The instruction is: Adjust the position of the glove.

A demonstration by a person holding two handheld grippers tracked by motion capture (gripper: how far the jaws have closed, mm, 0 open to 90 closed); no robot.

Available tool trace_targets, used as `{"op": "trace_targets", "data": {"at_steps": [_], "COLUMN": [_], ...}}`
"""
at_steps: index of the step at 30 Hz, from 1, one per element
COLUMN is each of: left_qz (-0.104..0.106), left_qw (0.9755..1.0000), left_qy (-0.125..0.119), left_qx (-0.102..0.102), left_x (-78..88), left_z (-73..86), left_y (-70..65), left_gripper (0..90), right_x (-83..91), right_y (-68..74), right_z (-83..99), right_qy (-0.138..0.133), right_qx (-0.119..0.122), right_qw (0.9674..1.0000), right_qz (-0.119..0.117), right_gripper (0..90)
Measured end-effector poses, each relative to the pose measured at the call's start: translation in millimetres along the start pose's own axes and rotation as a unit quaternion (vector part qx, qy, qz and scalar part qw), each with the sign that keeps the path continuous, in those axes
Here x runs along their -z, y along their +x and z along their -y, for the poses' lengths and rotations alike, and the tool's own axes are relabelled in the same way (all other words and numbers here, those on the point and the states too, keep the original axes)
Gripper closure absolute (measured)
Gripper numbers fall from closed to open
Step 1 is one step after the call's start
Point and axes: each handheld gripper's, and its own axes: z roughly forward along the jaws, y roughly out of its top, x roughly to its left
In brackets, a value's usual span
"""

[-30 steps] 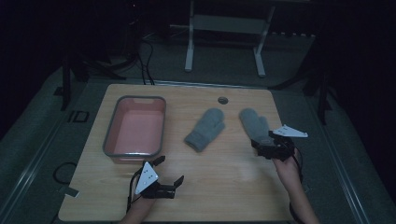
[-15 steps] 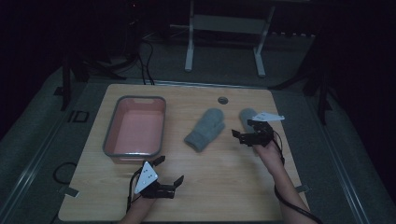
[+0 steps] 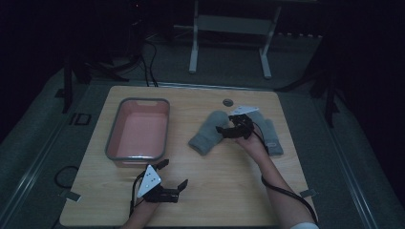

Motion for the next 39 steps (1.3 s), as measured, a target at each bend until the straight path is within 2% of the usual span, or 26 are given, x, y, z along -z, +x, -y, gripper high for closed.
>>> {"op": "trace_targets", "data": {"at_steps": [3, 4, 9, 15, 17, 19, 24, 28, 31, 39], "left_qz": [0.001, 0.001, 0.001, 0.002, 0.002, 0.002, 0.003, 0.002, 0.002, 0.001], "left_qw": [1.0, 1.0, 1.0, 1.0, 1.0, 1.0, 1.0, 1.0, 1.0, 1.0], "left_qy": [0.0, 0.0, 0.0, 0.0, 0.0, 0.0, -0.001, 0.0, 0.0, 0.0], "left_qx": [-0.001, -0.001, -0.001, 0.0, -0.001, -0.001, -0.002, 0.0, 0.0, 0.0], "left_x": [0.0, -0.1, -0.1, 0.0, 0.0, 0.0, 0.0, 0.0, 0.1, 0.0], "left_z": [0.0, 0.0, 0.0, 0.0, 0.0, 0.0, 0.1, 0.0, 0.0, 0.0], "left_y": [-0.2, -0.2, -0.2, 0.0, 0.0, -0.1, -0.3, 0.0, 0.1, -0.1], "left_gripper": [1.7, 1.7, 1.7, 1.8, 1.8, 1.8, 1.8, 1.8, 1.8, 1.8], "right_x": [-14.8, -19.3, -40.1, -63.2, -66.5, -66.9, -65.8, -63.1, -58.3, -33.3], "right_y": [4.2, 4.8, 6.4, 7.1, 5.9, 4.5, 5.5, 5.1, 3.2, 7.5], "right_z": [-4.8, -5.9, -9.4, -2.7, -0.1, 0.4, 0.5, 1.2, 0.0, -1.4], "right_qy": [0.013, 0.016, 0.036, 0.077, 0.077, 0.077, 0.079, 0.07, 0.066, 0.055], "right_qx": [0.015, 0.018, 0.025, 0.044, 0.034, 0.026, 0.033, 0.025, 0.014, 0.043], "right_qw": [0.9998, 0.9997, 0.999, 0.996, 0.9964, 0.9966, 0.9963, 0.997, 0.997, 0.9955], "right_qz": [-0.002, -0.009, -0.01, -0.007, -0.012, -0.012, -0.01, -0.02, -0.039, -0.063], "right_gripper": [23.2, 25.6, 30.0, 36.1, 39.6, 45.8, 65.4, 78.6, 81.9, 83.6]}}
